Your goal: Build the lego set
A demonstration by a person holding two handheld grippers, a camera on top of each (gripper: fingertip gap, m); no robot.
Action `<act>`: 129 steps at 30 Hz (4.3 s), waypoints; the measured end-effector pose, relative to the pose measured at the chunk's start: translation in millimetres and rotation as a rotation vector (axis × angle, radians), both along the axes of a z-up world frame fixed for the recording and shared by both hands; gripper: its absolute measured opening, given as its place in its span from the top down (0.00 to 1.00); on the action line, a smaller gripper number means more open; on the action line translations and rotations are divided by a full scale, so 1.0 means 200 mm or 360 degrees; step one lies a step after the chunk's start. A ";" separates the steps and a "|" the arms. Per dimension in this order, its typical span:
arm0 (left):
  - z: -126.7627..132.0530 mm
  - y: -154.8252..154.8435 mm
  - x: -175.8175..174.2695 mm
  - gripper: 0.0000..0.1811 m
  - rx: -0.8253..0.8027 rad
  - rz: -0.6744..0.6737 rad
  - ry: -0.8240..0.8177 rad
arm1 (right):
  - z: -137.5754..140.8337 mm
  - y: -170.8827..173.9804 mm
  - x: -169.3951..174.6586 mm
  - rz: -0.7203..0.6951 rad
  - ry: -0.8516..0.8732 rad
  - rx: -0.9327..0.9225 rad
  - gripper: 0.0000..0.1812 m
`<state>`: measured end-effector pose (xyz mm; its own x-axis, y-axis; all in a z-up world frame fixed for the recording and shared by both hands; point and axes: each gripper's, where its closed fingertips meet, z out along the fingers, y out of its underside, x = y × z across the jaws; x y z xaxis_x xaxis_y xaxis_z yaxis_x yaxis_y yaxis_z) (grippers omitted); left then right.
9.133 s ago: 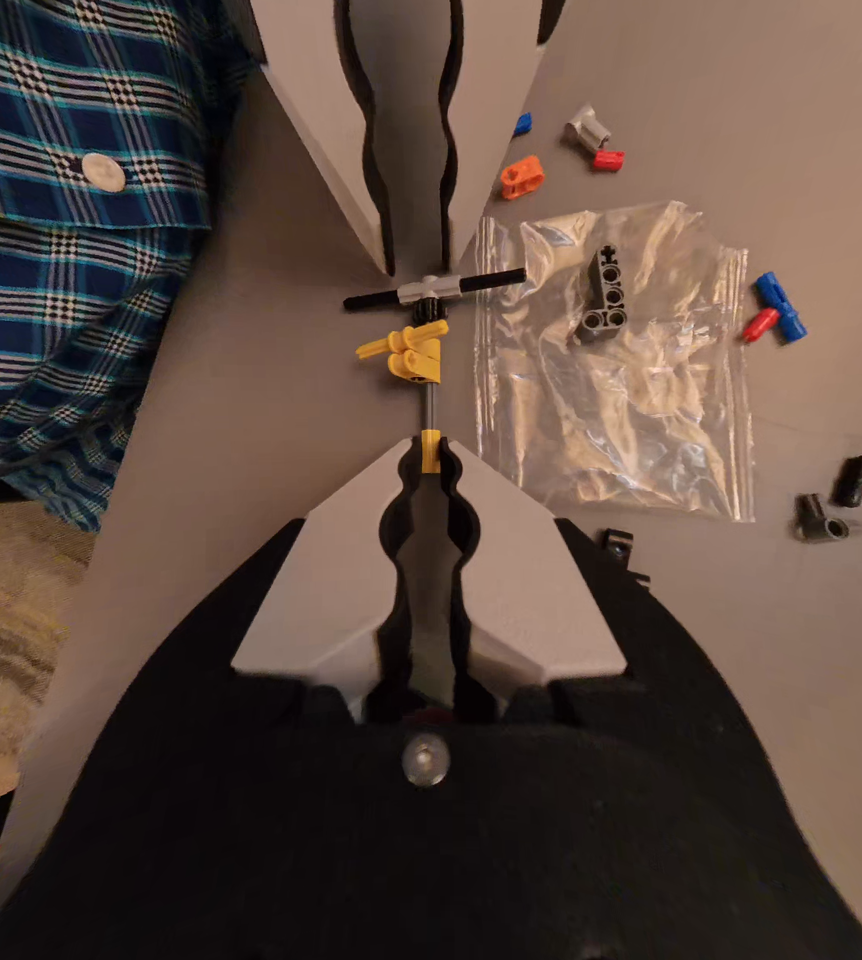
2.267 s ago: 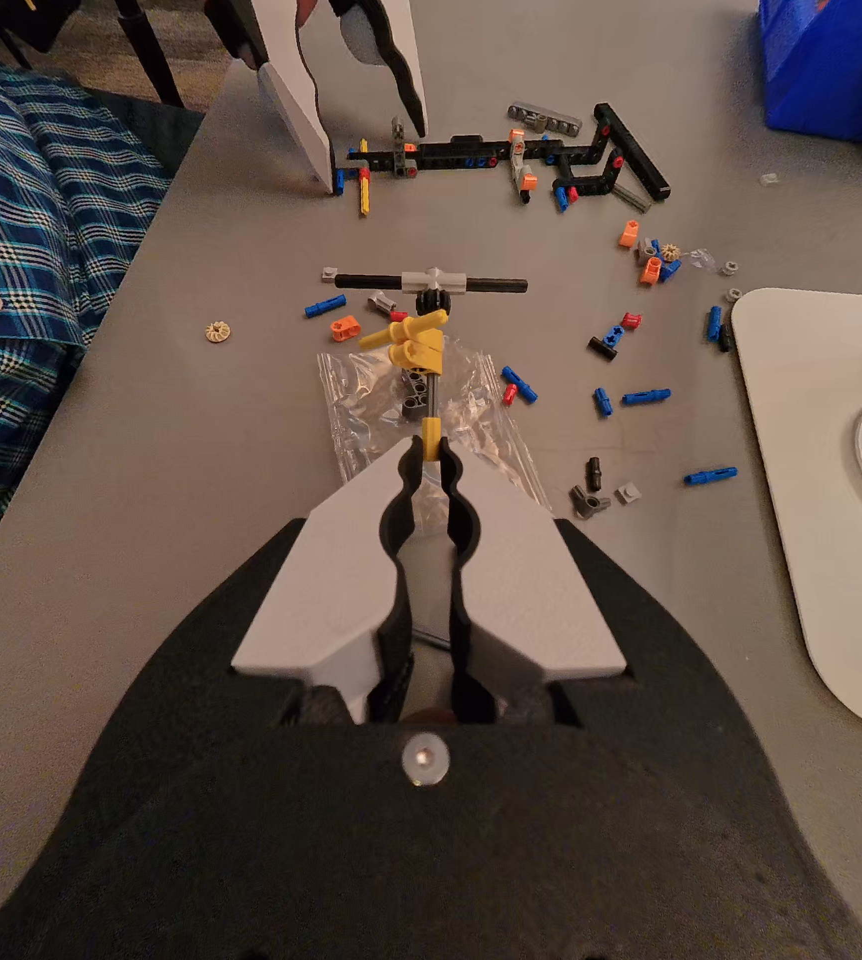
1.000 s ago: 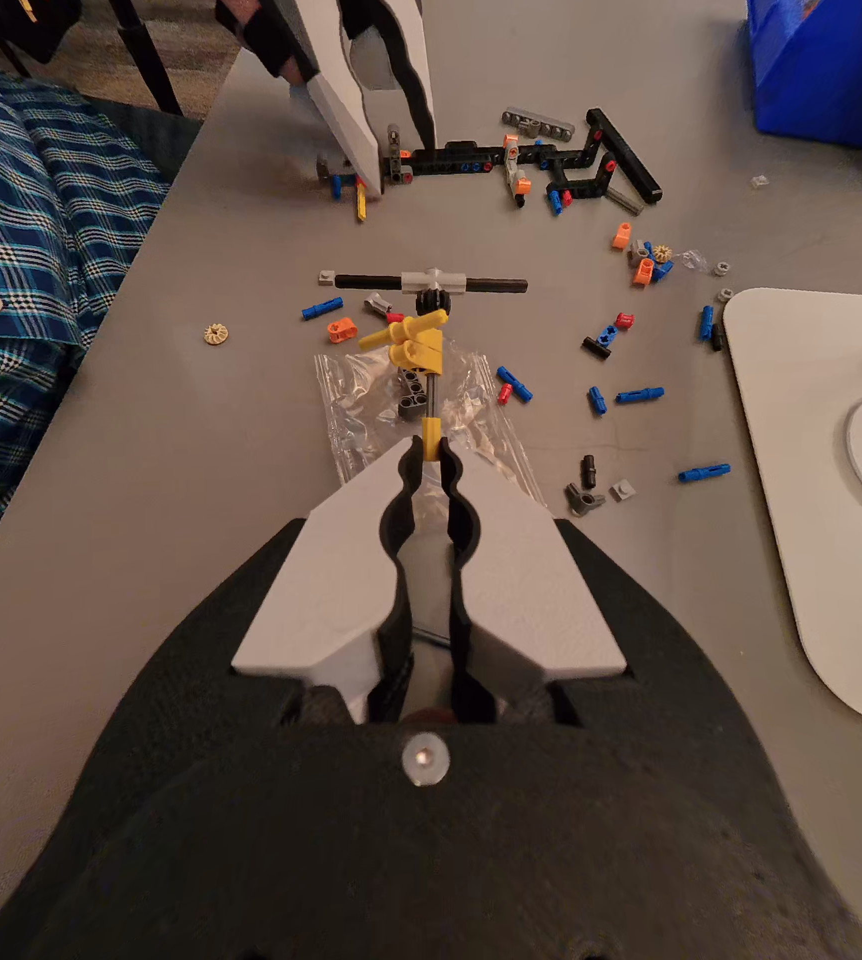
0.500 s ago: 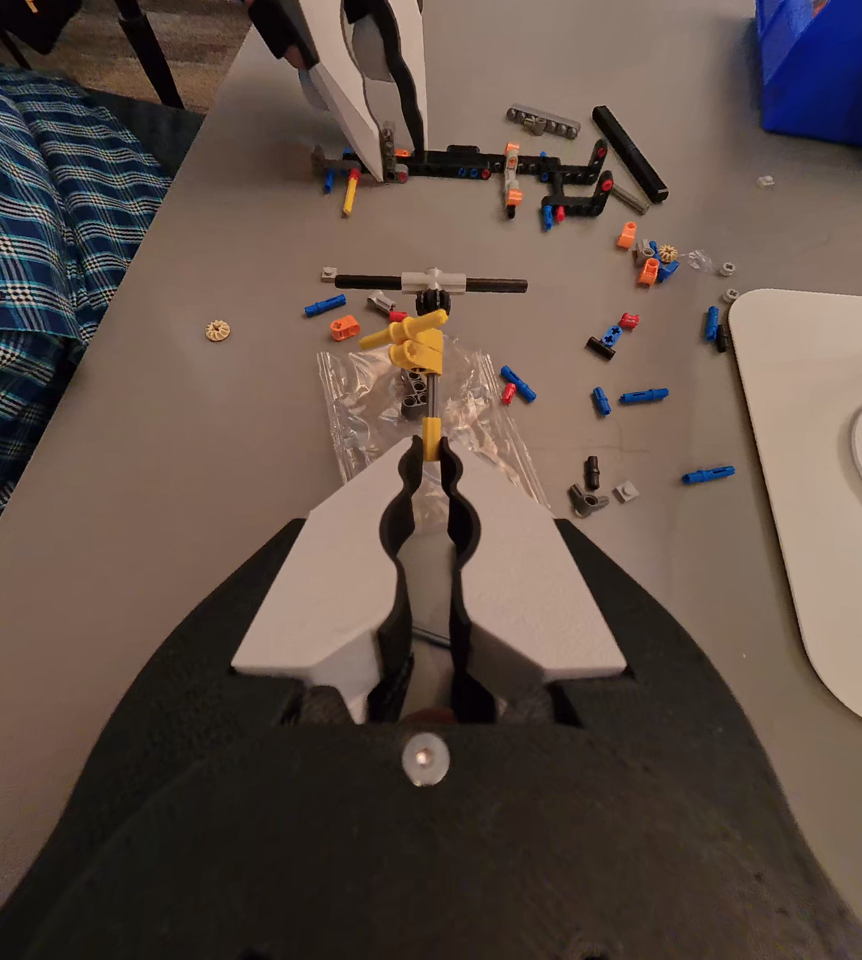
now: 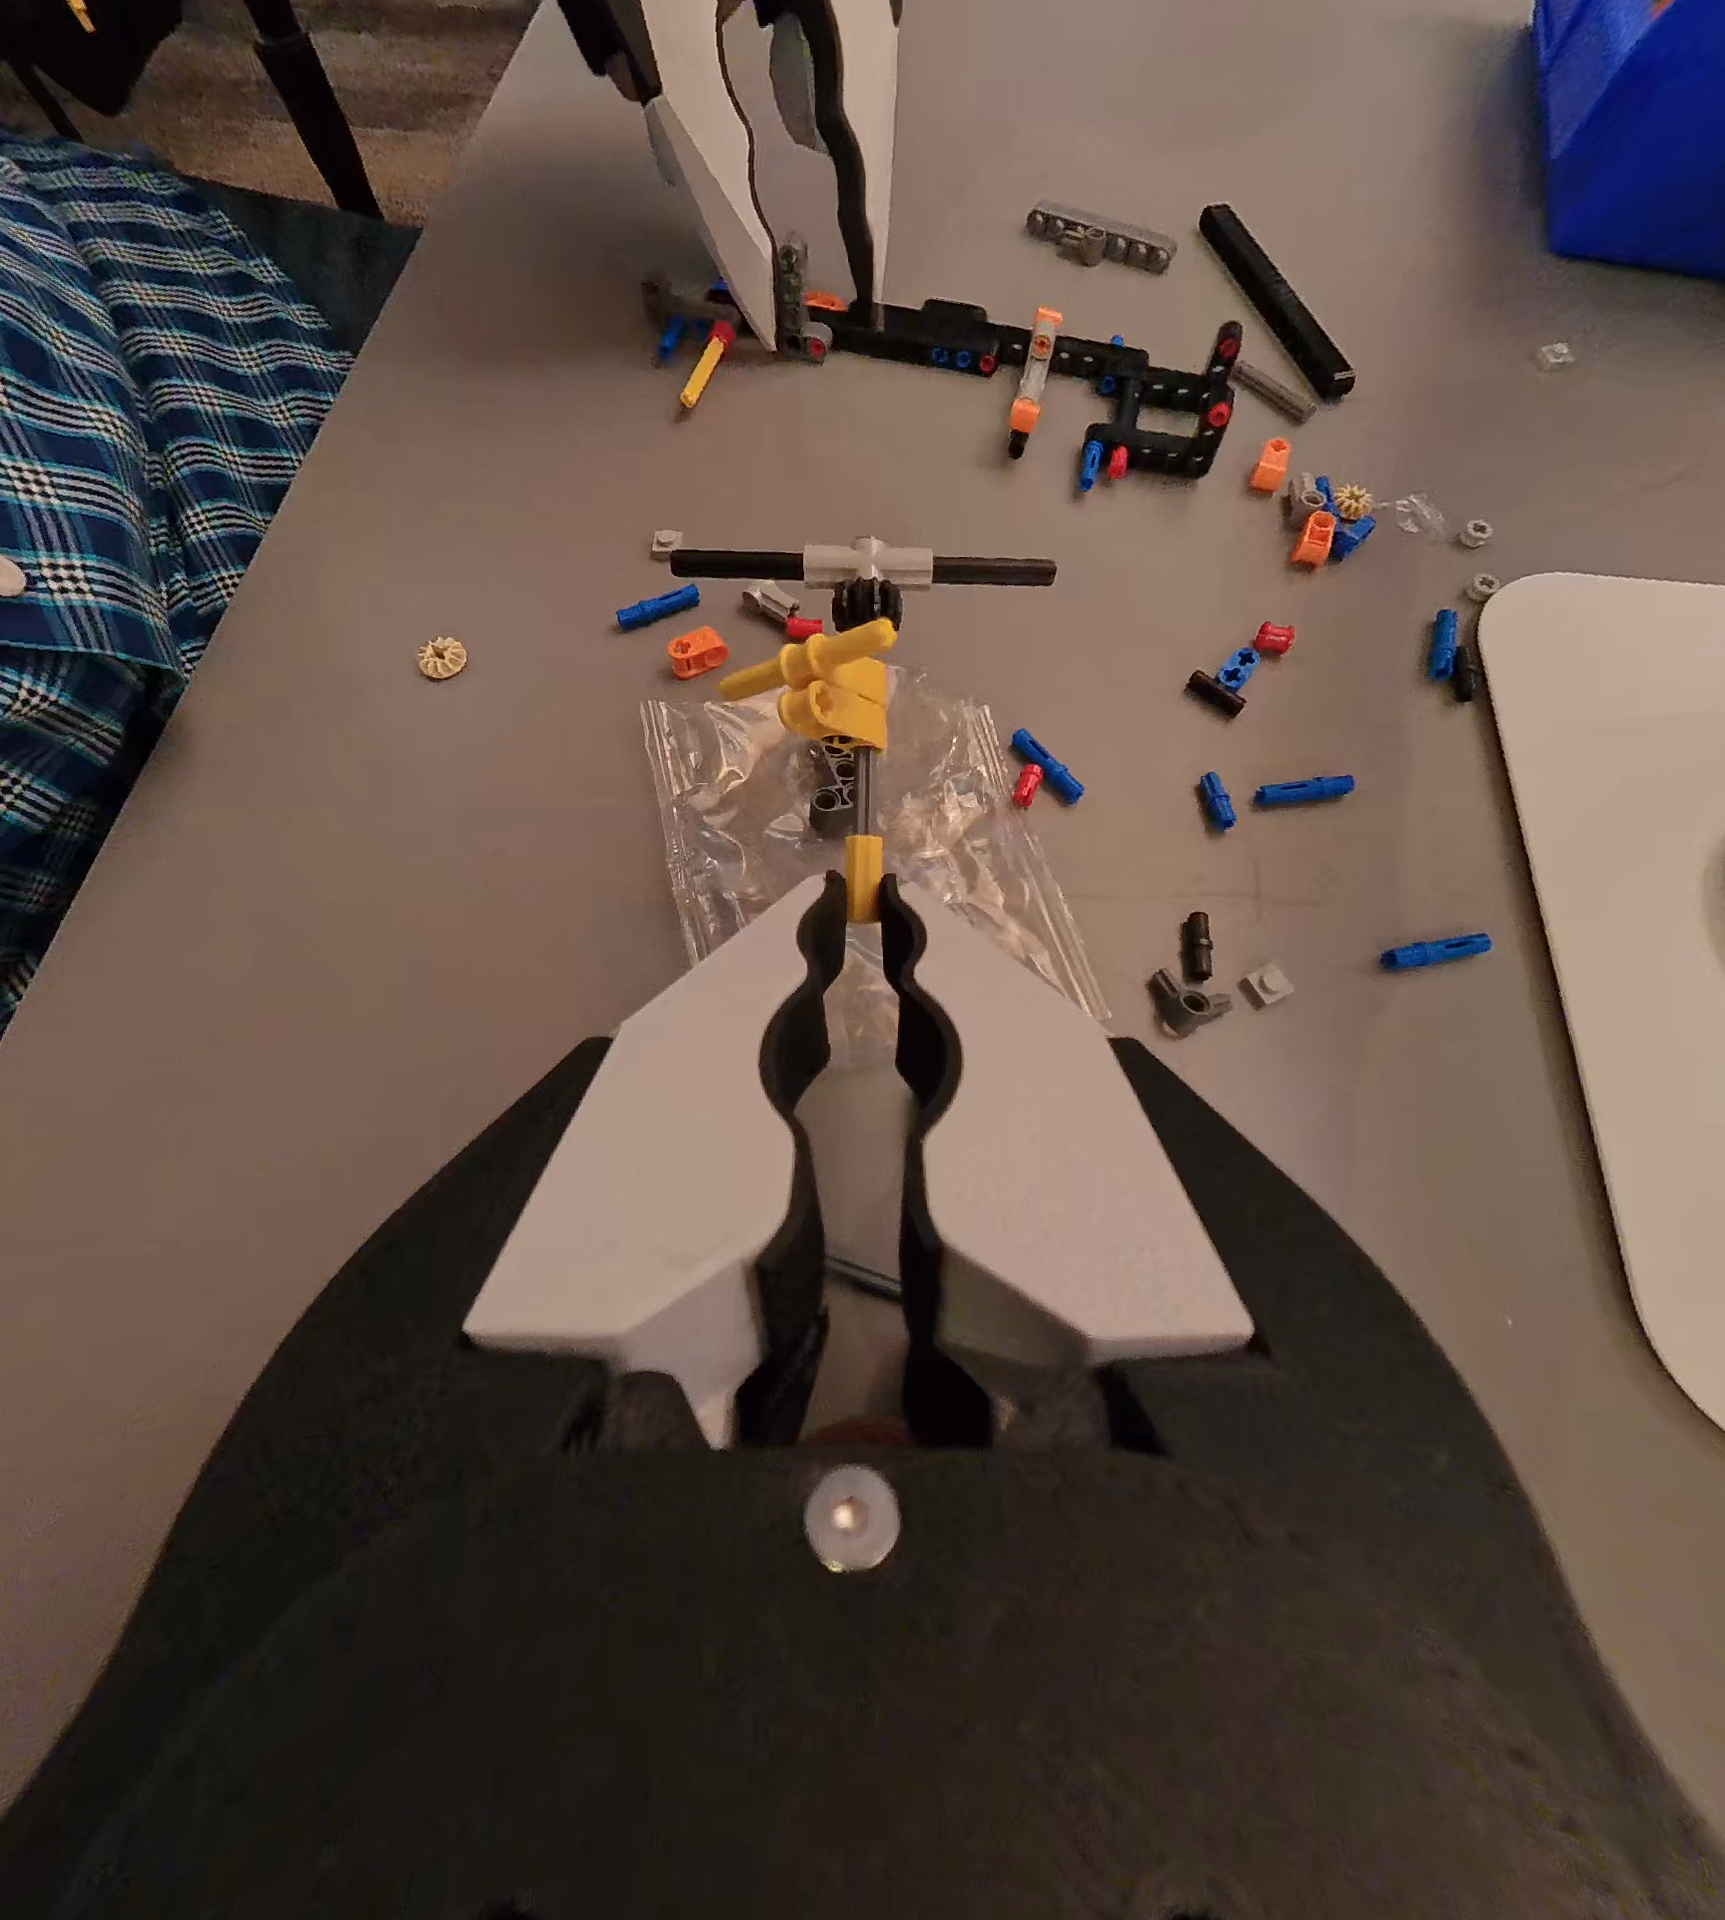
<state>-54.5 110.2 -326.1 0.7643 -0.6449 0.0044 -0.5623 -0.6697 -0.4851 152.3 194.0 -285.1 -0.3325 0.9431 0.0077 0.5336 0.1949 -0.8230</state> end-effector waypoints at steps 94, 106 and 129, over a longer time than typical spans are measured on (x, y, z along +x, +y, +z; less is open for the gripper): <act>0.08 -0.07 -0.16 0.73 0.0097 0.0203 -0.0042 | 0.04 -0.02 -0.01 0.0010 0.0048 0.0016 0.98; 0.15 -0.22 -0.36 0.73 0.0194 0.0410 -0.0058 | 0.11 -0.21 -0.19 0.0049 -0.0035 0.0002 0.98; 0.24 0.05 -0.45 0.73 0.0345 0.0300 -0.0128 | -0.20 -0.29 -0.60 -0.0082 -0.0542 0.0138 0.95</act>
